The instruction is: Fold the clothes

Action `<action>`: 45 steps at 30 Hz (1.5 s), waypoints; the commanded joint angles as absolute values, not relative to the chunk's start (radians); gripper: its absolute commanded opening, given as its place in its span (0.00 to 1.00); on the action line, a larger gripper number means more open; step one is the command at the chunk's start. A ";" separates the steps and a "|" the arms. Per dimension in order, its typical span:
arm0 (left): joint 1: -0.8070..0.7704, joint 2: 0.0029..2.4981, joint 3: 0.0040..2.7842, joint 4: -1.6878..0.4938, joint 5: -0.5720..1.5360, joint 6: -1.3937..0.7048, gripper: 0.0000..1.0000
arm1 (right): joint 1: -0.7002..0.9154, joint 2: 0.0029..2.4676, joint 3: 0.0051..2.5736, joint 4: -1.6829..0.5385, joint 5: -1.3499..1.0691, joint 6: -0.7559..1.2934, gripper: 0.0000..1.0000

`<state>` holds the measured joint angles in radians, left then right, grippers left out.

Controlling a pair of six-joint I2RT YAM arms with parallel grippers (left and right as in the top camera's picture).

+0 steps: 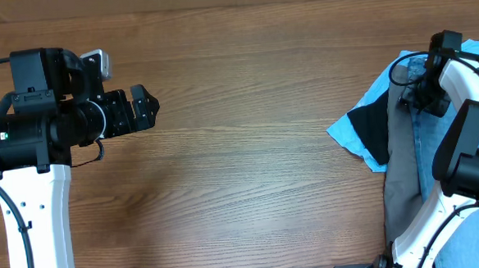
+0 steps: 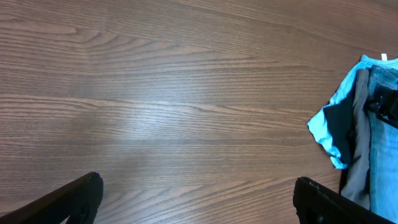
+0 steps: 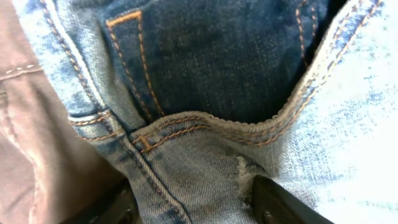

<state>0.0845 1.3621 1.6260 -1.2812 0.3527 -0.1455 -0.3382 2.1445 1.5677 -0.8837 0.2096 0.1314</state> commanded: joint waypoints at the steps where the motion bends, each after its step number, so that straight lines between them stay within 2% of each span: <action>1: 0.078 1.370 1.652 -1.278 0.367 -0.119 1.00 | -0.344 2.170 1.557 -0.892 0.270 0.156 0.55; 9: 0.078 1.370 1.652 -1.278 0.367 -0.120 1.00 | -0.344 2.170 1.557 -0.896 0.249 0.171 0.48; 14: 0.078 1.370 1.652 -1.274 0.366 -0.119 1.00 | -0.325 2.170 1.559 -0.907 0.038 -0.054 0.49; 24: 0.078 1.371 1.652 -1.267 0.366 -0.119 1.00 | -0.244 2.170 1.559 -0.900 0.175 -0.101 0.47; 29: 0.078 1.371 1.652 -1.268 0.366 -0.119 1.00 | -0.231 2.170 1.559 -0.900 0.347 0.039 0.47; 38: 0.078 1.371 1.652 -1.271 0.367 -0.119 1.00 | -0.253 2.170 1.559 -0.926 0.316 0.085 0.22; 41: 0.078 1.371 1.652 -1.280 0.367 -0.119 1.00 | -0.263 2.170 1.571 -0.939 0.313 0.110 0.09; 45: 0.078 1.371 1.652 -1.286 0.367 -0.119 1.00 | -0.283 2.160 1.642 -0.998 0.303 0.132 0.04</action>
